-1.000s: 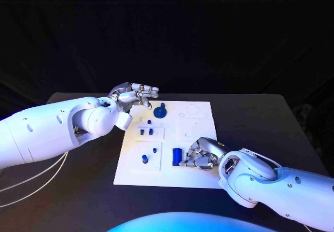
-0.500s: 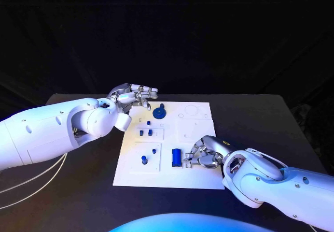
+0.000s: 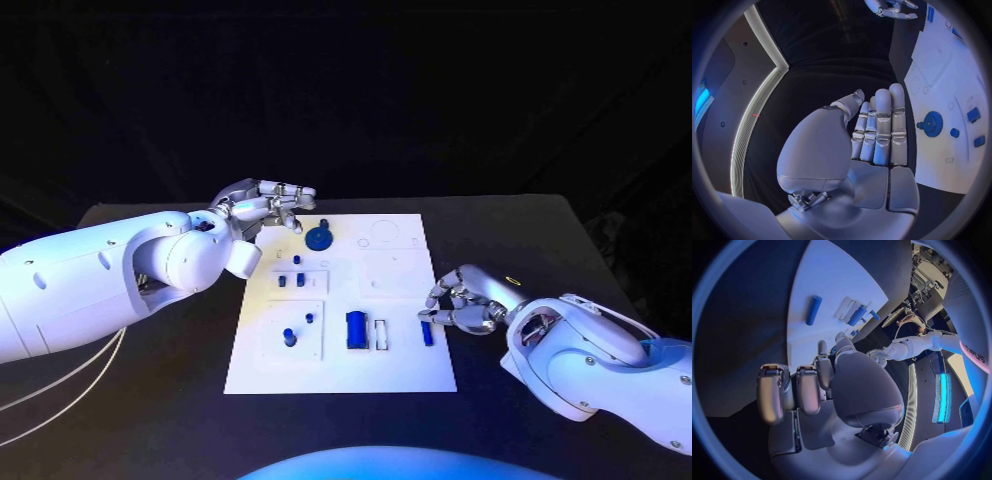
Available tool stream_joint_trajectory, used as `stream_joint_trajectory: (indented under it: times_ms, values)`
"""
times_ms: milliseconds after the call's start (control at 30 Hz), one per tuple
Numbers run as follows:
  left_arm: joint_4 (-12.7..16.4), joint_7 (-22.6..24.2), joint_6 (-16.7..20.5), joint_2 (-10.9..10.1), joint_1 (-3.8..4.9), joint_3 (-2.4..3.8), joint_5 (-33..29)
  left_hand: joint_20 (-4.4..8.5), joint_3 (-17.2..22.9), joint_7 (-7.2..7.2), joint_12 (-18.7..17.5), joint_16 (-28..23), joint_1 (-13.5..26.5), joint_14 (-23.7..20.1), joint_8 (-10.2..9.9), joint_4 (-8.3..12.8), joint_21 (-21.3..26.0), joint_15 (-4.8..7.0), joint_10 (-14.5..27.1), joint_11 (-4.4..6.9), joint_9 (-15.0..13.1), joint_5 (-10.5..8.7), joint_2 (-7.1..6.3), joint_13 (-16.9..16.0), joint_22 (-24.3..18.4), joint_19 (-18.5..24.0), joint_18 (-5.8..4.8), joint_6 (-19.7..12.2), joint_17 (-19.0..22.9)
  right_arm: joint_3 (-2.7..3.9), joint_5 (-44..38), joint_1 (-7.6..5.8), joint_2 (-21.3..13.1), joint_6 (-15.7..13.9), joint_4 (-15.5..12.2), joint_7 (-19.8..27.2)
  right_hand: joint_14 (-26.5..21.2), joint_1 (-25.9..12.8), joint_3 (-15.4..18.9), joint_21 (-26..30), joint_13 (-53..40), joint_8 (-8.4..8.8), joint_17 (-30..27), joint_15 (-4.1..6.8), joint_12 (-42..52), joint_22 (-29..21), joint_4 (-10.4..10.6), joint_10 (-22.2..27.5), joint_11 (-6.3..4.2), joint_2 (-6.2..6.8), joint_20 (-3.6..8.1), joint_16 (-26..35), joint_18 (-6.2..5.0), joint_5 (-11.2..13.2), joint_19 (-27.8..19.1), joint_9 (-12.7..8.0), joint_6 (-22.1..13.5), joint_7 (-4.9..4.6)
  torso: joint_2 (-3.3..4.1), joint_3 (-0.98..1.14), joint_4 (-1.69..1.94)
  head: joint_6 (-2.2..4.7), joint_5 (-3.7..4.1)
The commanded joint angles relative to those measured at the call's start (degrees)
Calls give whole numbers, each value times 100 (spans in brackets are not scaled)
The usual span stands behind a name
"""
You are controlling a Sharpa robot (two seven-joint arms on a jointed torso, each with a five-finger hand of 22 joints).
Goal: Assemble the parts on the task board
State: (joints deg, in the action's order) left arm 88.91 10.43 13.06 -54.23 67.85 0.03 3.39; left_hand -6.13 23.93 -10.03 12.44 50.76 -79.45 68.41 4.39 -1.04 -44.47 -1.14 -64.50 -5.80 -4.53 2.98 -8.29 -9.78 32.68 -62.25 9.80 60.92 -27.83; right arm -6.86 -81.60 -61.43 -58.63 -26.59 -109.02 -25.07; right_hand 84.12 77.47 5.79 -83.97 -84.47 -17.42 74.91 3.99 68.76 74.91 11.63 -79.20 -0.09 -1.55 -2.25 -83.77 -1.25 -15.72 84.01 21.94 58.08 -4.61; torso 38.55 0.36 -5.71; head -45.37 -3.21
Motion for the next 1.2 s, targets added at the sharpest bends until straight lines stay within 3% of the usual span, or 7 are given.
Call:
stream_joint_trajectory:
  times_ms: [33,200,600,867,1200]
  values:
    - [17,28,-86,9,4,3,-17,-6,-11,6,39,-24,-1,-23,30,7,13,-4,39,5,10,-5,53,-7,-10,-40,77,-30,9,-5,-727,-3,-104,98,-24,-201,356,-43,7,-29,1079,9,385,-38,21,1346,71,-31,12,95,-49,19,3,42,356,1,124,21,4,-1,-1,-14,36]
    - [6,30,-95,18,3,3,-17,-6,-12,6,39,-24,0,-23,30,6,14,-4,39,5,10,-5,53,-7,-10,-40,77,-30,10,-17,-918,59,-130,187,14,-349,362,-89,35,-69,1062,-14,406,-18,42,1358,126,-59,-14,142,-41,9,11,42,375,33,231,57,2,-3,-3,-19,44]
    - [-17,25,-109,40,3,1,-17,-7,-16,5,41,-24,4,-23,31,4,16,-5,40,4,10,-5,53,-7,-11,-41,76,-30,11,-27,-973,330,161,362,249,-537,367,-203,73,-87,1019,-17,422,4,96,1364,264,-107,-37,188,-22,1,14,-23,384,83,297,83,3,-6,9,-27,51]
    - [-15,21,-114,36,3,-2,-17,-7,-16,5,41,-24,4,-23,31,4,16,-5,40,4,10,-5,53,-7,-11,-41,76,-30,11,-28,-954,386,291,414,335,-566,369,-237,80,-93,1005,-24,429,8,112,1366,322,-119,-44,198,-17,-2,16,-35,387,108,325,94,4,-8,2,-38,44]
    - [-6,16,-121,25,3,-2,-17,-7,-16,5,41,-24,4,-23,31,4,16,-5,40,4,10,-5,53,-7,-11,-41,76,-30,11,-31,-985,429,421,562,404,-588,372,-91,22,-106,989,-69,442,41,127,1370,291,-136,-87,218,6,-8,18,-49,393,186,396,146,15,-21,35,-50,60]
